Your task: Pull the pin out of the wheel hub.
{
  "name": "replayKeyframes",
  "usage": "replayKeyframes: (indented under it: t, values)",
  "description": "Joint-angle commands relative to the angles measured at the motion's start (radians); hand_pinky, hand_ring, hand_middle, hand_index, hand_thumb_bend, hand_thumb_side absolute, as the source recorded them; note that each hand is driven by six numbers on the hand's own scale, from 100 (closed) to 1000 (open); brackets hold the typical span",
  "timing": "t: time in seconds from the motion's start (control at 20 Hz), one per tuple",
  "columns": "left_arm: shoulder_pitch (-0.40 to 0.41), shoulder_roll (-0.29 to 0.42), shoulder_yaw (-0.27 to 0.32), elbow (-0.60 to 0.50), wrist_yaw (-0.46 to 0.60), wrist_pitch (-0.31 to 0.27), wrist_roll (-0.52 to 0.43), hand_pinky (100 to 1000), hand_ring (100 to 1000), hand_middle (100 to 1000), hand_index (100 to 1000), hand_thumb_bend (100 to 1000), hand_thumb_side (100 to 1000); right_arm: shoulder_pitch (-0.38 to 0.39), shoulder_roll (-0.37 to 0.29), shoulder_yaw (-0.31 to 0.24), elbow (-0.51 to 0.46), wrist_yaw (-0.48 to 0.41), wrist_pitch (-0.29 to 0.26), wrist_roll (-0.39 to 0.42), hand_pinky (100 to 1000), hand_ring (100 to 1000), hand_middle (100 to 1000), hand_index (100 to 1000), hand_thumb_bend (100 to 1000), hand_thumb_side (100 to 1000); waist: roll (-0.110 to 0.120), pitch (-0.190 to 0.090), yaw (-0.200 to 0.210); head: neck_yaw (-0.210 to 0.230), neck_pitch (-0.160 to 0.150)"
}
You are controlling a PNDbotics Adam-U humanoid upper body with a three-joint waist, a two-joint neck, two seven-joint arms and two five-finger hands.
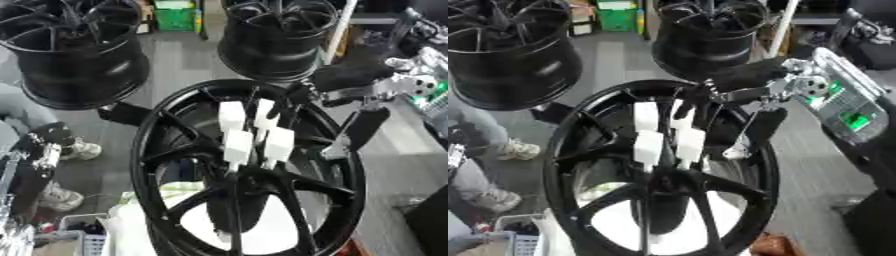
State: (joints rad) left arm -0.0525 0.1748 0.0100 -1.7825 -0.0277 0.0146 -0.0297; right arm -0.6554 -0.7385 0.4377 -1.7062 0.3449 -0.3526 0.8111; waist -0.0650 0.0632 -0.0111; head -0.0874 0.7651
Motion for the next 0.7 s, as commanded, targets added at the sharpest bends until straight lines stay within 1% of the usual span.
replayKeyframes:
  t: [0.05, 0.7]
  values:
    - [-0.007, 0.01, 0.0, -0.013, -0.001, -0.001, -0.004, 754, 725, 670, 792, 175, 592, -0.02, -0.004, -0.008, 0.022, 0.027, -0.02, 0.002, 764, 716, 823, 918, 327, 387, 0.003, -0.009, 0.002, -0.001, 0.005]
    - [-0.009, 0.009, -0.001, -0.013, 0.0, -0.001, -0.005, 755, 725, 670, 792, 173, 593, -0.022, 0.024, 0.001, 0.078, 0.071, -0.039, -0.01, 757, 714, 806, 903, 333, 403, 0.004, -0.009, 0.004, -0.002, 0.005]
